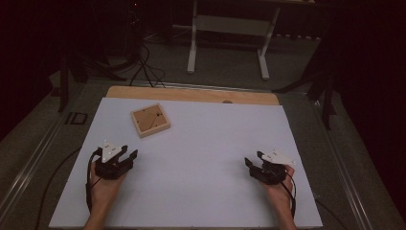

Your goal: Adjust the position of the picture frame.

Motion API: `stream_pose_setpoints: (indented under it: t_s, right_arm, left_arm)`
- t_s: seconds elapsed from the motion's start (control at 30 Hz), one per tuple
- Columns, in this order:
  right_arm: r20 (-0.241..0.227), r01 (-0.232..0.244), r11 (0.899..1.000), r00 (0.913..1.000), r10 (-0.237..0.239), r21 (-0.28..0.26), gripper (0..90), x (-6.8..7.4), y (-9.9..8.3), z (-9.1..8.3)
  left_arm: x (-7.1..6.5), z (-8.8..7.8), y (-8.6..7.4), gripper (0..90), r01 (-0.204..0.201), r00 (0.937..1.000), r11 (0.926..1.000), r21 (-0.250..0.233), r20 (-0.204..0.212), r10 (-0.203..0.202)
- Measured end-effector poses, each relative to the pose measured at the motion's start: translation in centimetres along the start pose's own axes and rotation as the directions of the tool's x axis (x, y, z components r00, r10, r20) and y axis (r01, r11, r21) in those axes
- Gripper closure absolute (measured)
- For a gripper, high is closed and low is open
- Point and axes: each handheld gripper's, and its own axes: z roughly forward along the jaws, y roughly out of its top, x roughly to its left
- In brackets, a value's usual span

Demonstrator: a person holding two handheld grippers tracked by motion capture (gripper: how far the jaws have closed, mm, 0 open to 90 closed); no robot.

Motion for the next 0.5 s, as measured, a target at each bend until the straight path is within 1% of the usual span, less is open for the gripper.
stream_pose_setpoints:
  t_s: [0.17, 0.27, 0.3, 0.4, 0.5]
  right_arm:
    - [-0.005, 0.005, 1.000, 1.0000, -0.005, 0.009, 43.3, 0.05, -0.05, 0.11]
    - [-0.012, 0.010, 1.000, 0.9999, -0.010, 0.008, 43.3, 0.08, -0.02, 0.18]
    - [-0.017, 0.018, 1.000, 0.9997, -0.018, 0.001, 42.3, 0.10, 0.01, 0.11]
    - [-0.014, 0.020, 1.000, 0.9997, -0.020, 0.000, 42.0, 0.07, 0.02, 0.04]
    - [-0.014, 0.019, 1.000, 0.9997, -0.019, -0.004, 42.1, -0.09, 0.02, -0.09]
  left_arm:
    - [0.11, -0.11, 0.17, 56.9, -0.004, 1.0000, 1.0000, 0.005, -0.004, 0.004]
    - [0.16, -0.23, 0.23, 57.7, -0.006, 1.0000, 1.0000, 0.000, 0.002, 0.006]
    - [0.15, -0.32, 0.23, 58.4, -0.011, 0.9999, 0.9999, -0.001, 0.004, 0.011]
    - [0.06, -0.41, 0.26, 59.5, -0.017, 0.9999, 0.9998, -0.010, 0.004, 0.017]
    - [-0.09, -0.45, 0.35, 59.6, -0.034, 0.9994, 0.9994, -0.012, 0.007, 0.034]
